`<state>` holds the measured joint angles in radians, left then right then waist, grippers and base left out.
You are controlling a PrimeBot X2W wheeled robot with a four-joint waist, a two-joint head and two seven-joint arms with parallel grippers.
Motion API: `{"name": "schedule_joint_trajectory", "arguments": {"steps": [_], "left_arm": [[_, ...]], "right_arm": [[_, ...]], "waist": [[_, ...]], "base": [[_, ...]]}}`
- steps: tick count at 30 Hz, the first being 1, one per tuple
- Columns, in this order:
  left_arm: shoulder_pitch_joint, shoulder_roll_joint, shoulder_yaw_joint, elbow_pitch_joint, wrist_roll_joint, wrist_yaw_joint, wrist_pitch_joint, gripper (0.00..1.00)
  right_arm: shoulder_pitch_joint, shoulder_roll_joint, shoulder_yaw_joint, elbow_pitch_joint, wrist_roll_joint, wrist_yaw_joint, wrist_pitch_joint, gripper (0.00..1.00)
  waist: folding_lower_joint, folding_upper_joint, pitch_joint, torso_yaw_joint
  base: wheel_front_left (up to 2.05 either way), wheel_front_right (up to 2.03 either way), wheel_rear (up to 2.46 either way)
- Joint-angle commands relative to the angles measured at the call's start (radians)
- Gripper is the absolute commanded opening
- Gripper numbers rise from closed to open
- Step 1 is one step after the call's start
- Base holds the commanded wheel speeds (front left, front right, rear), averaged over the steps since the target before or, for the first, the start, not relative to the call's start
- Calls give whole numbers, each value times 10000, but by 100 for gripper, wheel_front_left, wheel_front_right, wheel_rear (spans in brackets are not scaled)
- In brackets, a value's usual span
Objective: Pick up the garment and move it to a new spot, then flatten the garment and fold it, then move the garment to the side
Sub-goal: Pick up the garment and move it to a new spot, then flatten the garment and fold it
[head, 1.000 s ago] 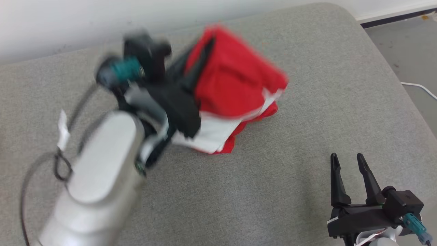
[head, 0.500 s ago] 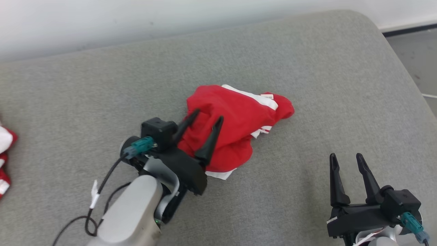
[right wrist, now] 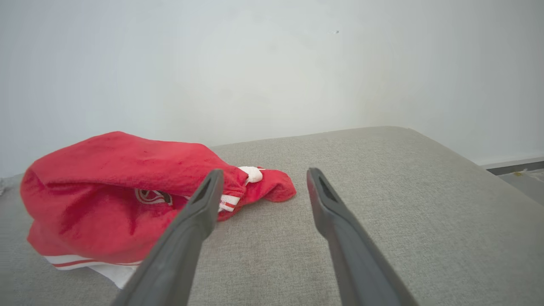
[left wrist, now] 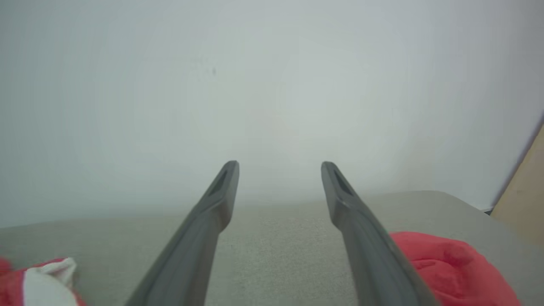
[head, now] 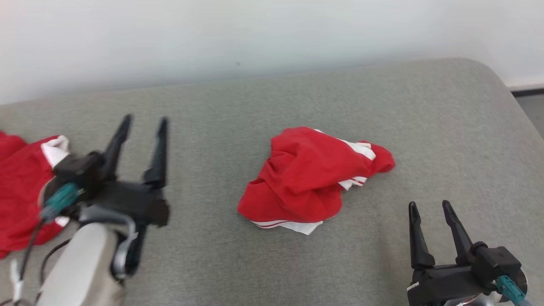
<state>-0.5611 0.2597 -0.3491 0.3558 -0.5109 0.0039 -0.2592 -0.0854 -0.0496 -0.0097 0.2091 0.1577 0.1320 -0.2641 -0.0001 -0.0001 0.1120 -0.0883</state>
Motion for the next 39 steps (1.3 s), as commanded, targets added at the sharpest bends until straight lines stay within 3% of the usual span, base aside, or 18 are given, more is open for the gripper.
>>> {"name": "schedule_joint_trajectory", "arguments": {"steps": [1, 5, 11, 20, 28, 39], "left_arm": [[387, 175, 236, -155, -43, 121, -50, 100], [1295, 604, 902, -827, 120, 307, -62, 100], [3061, 776, 1764, -1977, 559, 354, -54, 100], [4882, 102, 2658, -2864, 1179, 190, -55, 100], [5403, -322, 2987, -2908, 1430, -292, -58, 100], [5654, -617, 3374, -2849, 1687, -520, -57, 100]], "right_arm": [[124, -15, 38, -76, -127, -25, -6, 100], [230, -14, 135, -198, -189, -25, -6, 100], [310, -15, 354, -314, -263, -25, -6, 100], [536, -15, 536, -476, -342, -25, -6, 100], [702, -14, 596, -471, -375, -25, -6, 100], [840, -15, 567, -466, -329, -25, 9, 100]], "waist": [[1, 1, -388, 470], [1, 1, -499, 714], [1, 1, -612, 899], [1, 1, -728, 1026], [1, 1, -791, 963], [1, 1, -808, 913]], "base": [[0, 0, 0], [0, 0, 0], [0, 0, 0], [0, 0, 0], [0, 0, 0], [0, 0, 0]]}}
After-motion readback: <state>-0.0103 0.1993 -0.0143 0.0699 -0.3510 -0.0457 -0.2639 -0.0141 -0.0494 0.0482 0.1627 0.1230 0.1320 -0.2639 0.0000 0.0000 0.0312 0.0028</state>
